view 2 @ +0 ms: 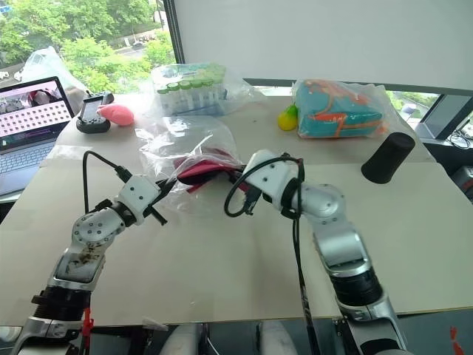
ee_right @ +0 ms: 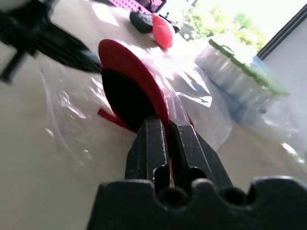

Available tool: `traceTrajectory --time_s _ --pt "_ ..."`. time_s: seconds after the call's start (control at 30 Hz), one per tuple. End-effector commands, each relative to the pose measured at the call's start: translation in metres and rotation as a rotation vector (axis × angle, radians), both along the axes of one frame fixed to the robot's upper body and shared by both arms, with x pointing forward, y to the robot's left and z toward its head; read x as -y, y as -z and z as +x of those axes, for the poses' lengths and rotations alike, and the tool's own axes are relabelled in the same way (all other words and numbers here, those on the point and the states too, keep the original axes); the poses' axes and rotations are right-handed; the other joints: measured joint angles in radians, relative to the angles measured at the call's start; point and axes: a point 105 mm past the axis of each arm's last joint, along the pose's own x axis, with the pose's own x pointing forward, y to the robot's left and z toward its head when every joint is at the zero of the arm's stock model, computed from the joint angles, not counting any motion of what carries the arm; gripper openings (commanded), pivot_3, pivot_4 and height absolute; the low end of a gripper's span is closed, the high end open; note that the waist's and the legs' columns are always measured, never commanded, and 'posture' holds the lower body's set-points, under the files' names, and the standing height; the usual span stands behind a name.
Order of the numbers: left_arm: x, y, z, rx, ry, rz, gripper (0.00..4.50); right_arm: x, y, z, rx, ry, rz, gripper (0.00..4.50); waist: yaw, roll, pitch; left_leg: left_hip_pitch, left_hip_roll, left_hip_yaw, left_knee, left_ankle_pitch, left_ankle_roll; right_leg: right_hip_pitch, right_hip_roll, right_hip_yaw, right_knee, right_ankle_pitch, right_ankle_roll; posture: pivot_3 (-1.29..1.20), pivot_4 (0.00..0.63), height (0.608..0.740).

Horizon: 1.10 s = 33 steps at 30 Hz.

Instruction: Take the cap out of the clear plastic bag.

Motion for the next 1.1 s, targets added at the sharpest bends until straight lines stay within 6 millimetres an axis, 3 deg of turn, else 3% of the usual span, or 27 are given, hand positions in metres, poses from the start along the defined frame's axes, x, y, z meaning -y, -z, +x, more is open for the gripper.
traceTrajectory --time_s 0.03,0.2,0.57,0.7,0.77,0.87,1.1 --pt "0.006 -0.001 0.001 0.012 0.022 0.003 0.0 0.003 -0.03 -0.032 -0.064 -0.158 0.109 0.07 0.0 0.0 0.0 0.0 0.0 0.0 0.0 0.0 0.0 0.001 0.0 0.0 0.0 0.0 0.0 0.0 0.15 0.74" --pt "0.007 -0.002 0.001 0.015 0.023 0.001 0.0 0.022 -0.053 -0.031 -0.121 -0.167 0.25 0.07 -0.005 0.0 0.0 0.001 0.0 0.0 0.0 0.0 0.0 0.0 0.0 0.0 0.0 0.0 0.0 0.0 0.15 0.74" --pt "0.005 0.001 -0.003 0.009 0.028 0.008 0.0 0.083 -0.135 0.004 -0.09 -0.077 0.923 0.07 -0.007 0.0 0.0 0.0 0.0 0.0 -0.001 0.0 0.0 -0.001 0.0 0.0 0.0 0.0 0.0 0.0 0.15 0.74" --pt "0.007 0.005 -0.01 0.017 0.063 0.05 0.0 0.09 -0.141 0.019 -0.054 0.033 0.986 0.07 -0.009 0.0 0.0 -0.001 0.0 0.0 -0.001 0.0 0.0 -0.001 0.0 0.0 -0.001 0.0 0.0 0.0 0.15 0.74" --pt "0.008 0.006 -0.016 0.032 0.093 0.084 0.0 0.09 -0.139 0.03 0.013 0.146 0.924 0.07 -0.012 0.001 0.0 -0.001 0.0 0.001 -0.002 0.0 0.0 -0.001 0.0 0.001 -0.001 0.0 0.0 0.0 0.15 0.74" --pt "0.007 0.008 -0.029 0.083 0.172 0.169 0.0 0.068 -0.124 0.044 0.223 0.307 0.617 0.07 -0.015 0.001 0.0 0.0 0.0 0.002 -0.002 0.0 0.0 -0.002 0.0 0.002 -0.001 0.0 0.0 0.0 0.15 0.74" --pt "-0.009 0.008 -0.047 0.18 0.298 0.308 0.0 0.037 -0.092 0.057 0.616 0.391 0.146 0.07 -0.011 0.002 0.001 0.0 0.001 0.003 -0.004 0.0 0.0 -0.004 -0.001 0.002 -0.001 -0.001 -0.001 0.0 0.15 0.74"
